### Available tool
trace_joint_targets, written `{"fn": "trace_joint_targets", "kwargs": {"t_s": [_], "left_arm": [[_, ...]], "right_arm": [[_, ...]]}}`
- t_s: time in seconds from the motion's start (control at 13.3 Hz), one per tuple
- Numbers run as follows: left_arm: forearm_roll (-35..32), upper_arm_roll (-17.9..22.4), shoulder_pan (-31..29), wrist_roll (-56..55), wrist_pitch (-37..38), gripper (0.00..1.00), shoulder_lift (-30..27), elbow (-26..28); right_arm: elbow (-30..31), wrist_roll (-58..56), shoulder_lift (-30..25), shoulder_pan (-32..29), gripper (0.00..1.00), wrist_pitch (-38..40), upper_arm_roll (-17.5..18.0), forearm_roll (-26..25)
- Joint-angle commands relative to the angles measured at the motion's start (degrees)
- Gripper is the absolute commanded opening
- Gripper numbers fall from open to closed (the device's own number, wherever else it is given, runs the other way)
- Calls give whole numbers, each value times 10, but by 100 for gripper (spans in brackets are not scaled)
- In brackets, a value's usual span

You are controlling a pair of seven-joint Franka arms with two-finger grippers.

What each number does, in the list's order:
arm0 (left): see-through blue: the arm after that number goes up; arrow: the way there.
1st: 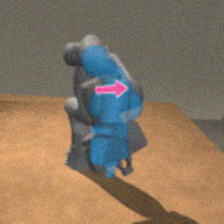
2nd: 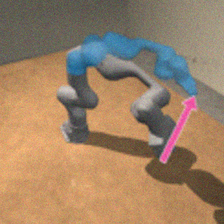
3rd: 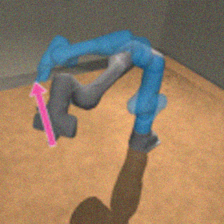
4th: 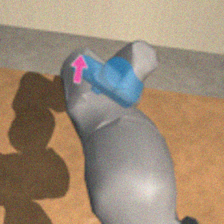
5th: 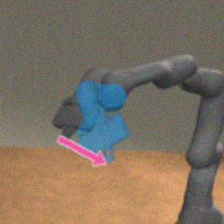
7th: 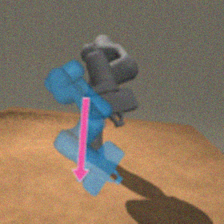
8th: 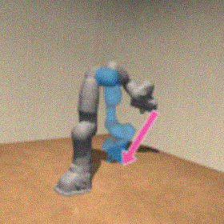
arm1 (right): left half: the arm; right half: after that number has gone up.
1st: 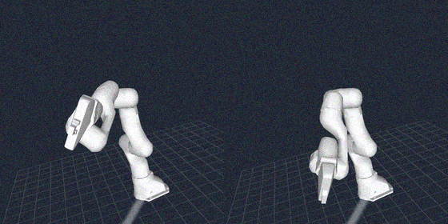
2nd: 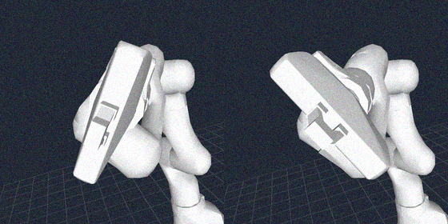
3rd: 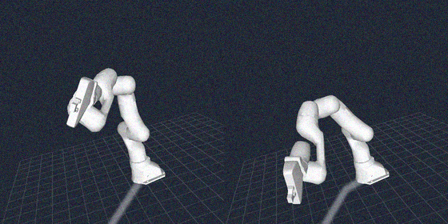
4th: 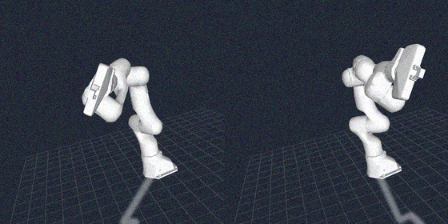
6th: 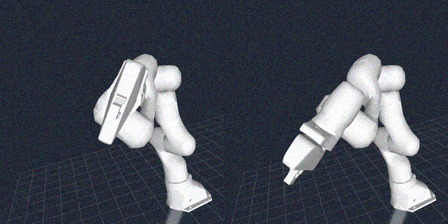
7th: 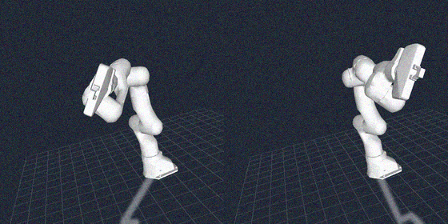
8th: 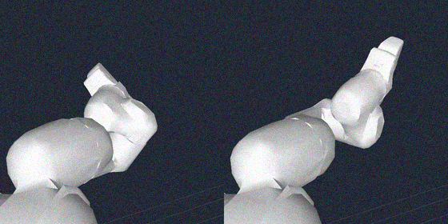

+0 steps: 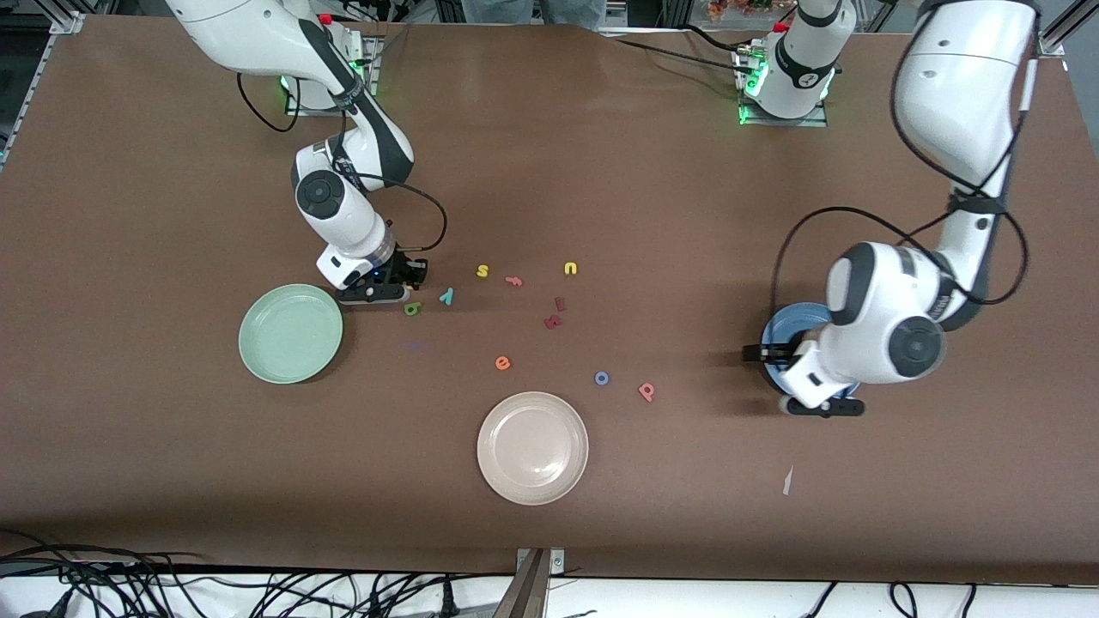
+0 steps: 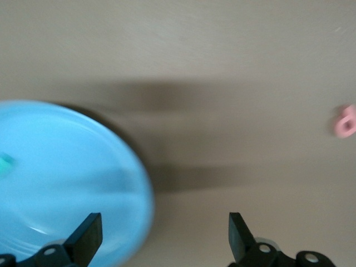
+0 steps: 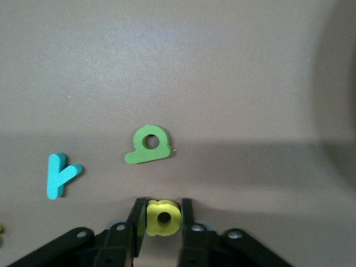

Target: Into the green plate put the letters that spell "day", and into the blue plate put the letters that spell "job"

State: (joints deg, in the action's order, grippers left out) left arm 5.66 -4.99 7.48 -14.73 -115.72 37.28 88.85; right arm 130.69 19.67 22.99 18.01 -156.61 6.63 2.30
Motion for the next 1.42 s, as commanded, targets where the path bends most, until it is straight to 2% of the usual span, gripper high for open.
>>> {"fn": "trace_joint_targets", "kwargs": {"t_s": [0.0, 0.07, 0.22, 0.45, 0.6, 0.75, 0.82, 1.05, 1.12, 1.35], "left_arm": [[18, 6, 47, -143, 11, 100, 18, -49], [28, 6, 61, -182, 6, 100, 36, -73], [28, 8, 95, -252, -18, 100, 84, -135], [23, 9, 111, -306, -89, 100, 113, -149], [12, 16, 115, -310, -120, 100, 131, -156], [9, 30, 122, -312, -120, 100, 137, -158], [1, 43, 128, -312, -120, 100, 138, -158], [-9, 48, 140, -332, -120, 100, 140, -158], [-13, 52, 149, -350, -120, 100, 143, -158], [-50, 72, 174, -419, -115, 100, 152, -158]], "right_arm": [[-18, -62, -60, -32, 22, 101, -5, -14], [-32, -100, -68, -52, 22, 129, -7, -15], [-57, -183, -75, -67, 22, 161, -34, -17], [-77, -262, -64, -91, 24, 157, -69, -49], [-78, -263, -59, -97, 33, 152, -75, -66], [-78, -258, -52, -97, 52, 134, -75, -68], [-78, -255, -52, -97, 57, 133, -74, -67], [-90, -165, -42, -90, 63, 133, -62, -61], [-100, -115, -31, -88, 63, 133, -37, -61], [-140, 13, 6, -35, 64, 133, -28, -61]]}}
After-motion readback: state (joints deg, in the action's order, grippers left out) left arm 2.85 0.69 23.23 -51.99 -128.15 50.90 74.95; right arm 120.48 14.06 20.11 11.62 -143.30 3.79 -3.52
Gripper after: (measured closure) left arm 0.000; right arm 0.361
